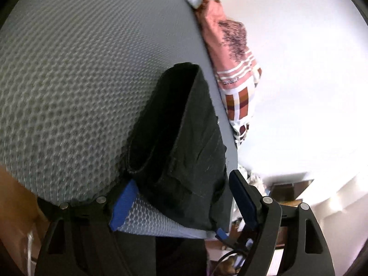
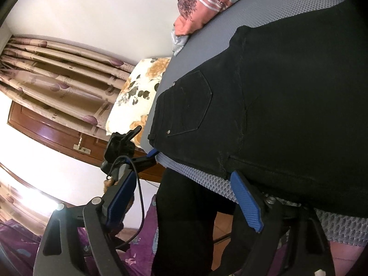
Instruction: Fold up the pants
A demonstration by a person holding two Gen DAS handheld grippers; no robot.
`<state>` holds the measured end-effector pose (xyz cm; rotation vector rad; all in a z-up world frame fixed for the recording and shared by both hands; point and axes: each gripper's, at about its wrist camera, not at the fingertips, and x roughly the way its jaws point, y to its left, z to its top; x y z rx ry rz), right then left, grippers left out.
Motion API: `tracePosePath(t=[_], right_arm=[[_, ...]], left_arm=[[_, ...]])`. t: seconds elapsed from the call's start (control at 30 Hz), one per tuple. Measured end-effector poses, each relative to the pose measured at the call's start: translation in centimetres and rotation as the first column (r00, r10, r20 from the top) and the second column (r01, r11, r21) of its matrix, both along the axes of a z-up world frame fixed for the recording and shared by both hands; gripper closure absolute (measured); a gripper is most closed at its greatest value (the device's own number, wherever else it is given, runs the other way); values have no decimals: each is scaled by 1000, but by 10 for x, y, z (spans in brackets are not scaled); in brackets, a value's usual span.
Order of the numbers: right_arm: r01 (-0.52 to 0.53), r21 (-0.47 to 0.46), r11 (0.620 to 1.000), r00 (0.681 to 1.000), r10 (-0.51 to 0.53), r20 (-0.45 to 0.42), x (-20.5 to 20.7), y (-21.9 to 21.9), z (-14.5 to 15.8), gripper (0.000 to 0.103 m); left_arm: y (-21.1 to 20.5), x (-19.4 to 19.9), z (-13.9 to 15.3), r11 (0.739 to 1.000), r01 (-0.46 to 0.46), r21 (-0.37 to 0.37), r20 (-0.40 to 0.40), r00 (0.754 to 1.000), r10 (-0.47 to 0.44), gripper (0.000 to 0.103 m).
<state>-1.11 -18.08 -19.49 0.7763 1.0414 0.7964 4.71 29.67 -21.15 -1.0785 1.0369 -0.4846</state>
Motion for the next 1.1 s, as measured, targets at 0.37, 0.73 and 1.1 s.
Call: tracePosePath(t=[0.37, 0.73, 1.1], right_arm=[[5, 24, 1000, 1000, -4, -27, 0, -2, -7, 18], [-17, -8, 1000, 999, 17, -41, 0, 10, -8, 16], [-18, -16, 1000, 999, 18, -51, 0, 11, -10, 16]], left_arm=[[-22, 12, 10, 983, 86, 162, 40, 995, -94, 23], [-39, 21, 20, 977, 67, 202, 26, 997, -74, 10], [-73, 9, 46, 776, 74, 626, 63, 987, -145, 66]])
